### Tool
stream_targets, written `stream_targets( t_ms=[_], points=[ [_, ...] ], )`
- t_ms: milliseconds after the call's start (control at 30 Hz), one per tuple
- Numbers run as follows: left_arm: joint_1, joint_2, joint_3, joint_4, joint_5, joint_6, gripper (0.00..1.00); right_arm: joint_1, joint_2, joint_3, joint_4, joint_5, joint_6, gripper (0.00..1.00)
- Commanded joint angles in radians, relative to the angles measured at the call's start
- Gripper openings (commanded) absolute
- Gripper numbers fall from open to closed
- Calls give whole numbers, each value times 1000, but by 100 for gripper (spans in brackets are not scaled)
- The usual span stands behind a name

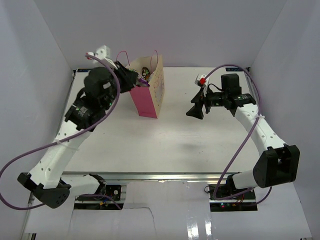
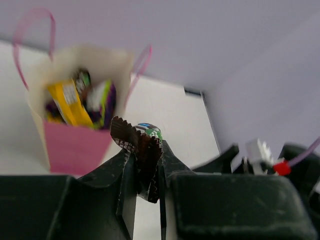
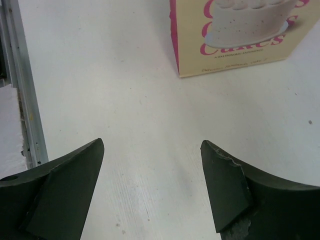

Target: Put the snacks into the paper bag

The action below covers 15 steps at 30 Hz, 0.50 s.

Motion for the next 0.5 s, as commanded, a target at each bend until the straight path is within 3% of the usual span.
stream_targets(
  t_ms=[0, 200, 400, 467],
  points=[
    [87, 53, 154, -45, -124, 225, 23, -26, -19, -24, -26, -12, -34, 84],
    [152, 321, 385, 7, -82, 357, 23, -39, -50, -56, -23, 28, -29, 85],
    [184, 482, 484, 18, -29, 388, 24, -102, -102, -68, -26, 60, -24, 88],
    [186, 514, 488, 19, -6, 379, 42, -118, -114, -76, -28, 67, -24, 89]
  ],
)
